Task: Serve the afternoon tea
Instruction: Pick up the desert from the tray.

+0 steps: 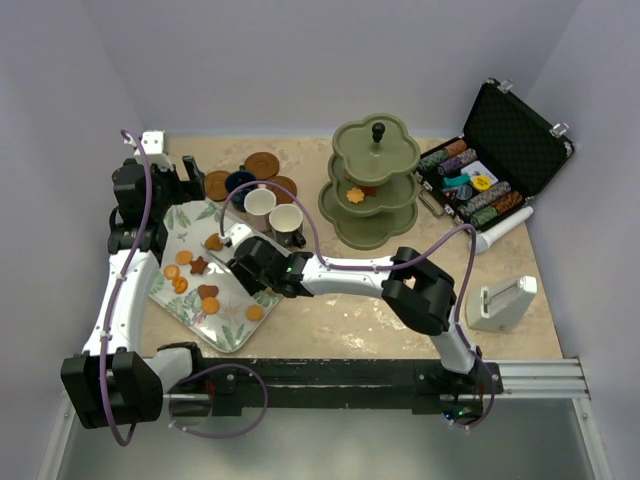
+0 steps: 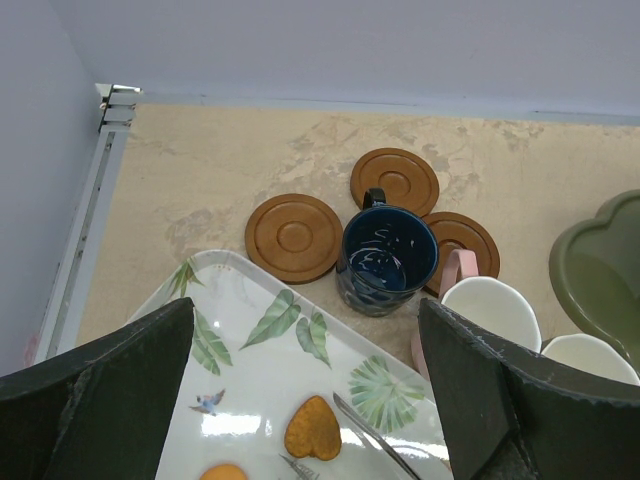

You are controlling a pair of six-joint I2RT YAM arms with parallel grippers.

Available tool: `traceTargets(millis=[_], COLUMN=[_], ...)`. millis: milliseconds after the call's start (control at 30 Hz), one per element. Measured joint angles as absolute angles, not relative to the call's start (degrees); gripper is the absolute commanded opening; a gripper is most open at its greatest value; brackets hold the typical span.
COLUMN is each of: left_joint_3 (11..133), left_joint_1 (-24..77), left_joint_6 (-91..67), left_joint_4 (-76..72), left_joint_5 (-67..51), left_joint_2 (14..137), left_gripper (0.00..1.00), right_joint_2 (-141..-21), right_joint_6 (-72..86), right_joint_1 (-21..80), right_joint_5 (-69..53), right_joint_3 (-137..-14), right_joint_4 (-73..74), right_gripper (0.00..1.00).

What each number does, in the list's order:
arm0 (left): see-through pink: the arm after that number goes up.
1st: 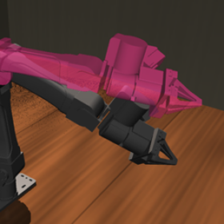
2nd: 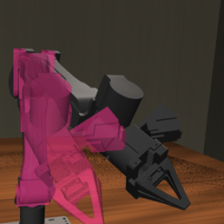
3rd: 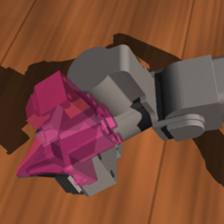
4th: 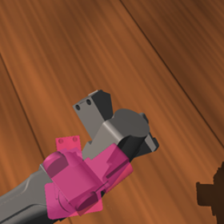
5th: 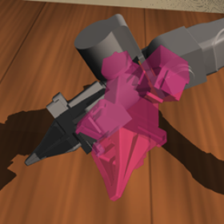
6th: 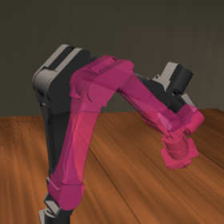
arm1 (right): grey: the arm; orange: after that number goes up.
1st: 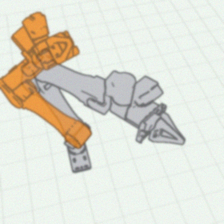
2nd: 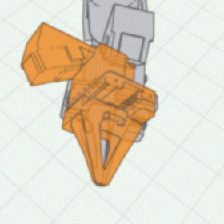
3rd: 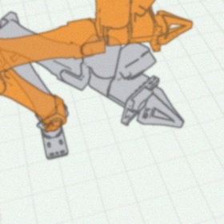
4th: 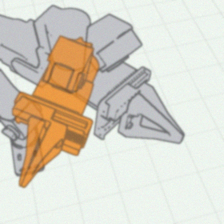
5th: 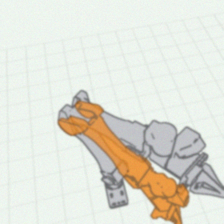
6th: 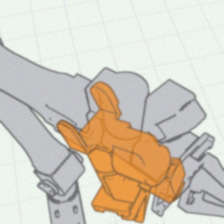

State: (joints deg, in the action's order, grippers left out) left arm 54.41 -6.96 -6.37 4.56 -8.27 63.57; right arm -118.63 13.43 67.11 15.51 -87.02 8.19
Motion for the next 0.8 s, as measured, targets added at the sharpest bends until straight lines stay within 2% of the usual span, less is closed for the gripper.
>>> traceTargets(millis=[467,800], left_joint_3=[54.41,54.41], left_joint_1=[-6.96,-6.96], left_joint_6=[-6.35,-6.35], left_joint_4=[4.89,4.91], left_joint_5=[-8.23,-8.10], left_joint_2=[63.57,63.57], left_gripper=[0.99,0.99], right_joint_2=[-119.35,-118.61], right_joint_6=[13.63,13.67], right_joint_1=[67.09,67.07], right_joint_5=[15.53,15.51], right_joint_3=[-87.77,-87.70], right_joint_4=[8.10,8.12], right_gripper=[0.39,0.35])
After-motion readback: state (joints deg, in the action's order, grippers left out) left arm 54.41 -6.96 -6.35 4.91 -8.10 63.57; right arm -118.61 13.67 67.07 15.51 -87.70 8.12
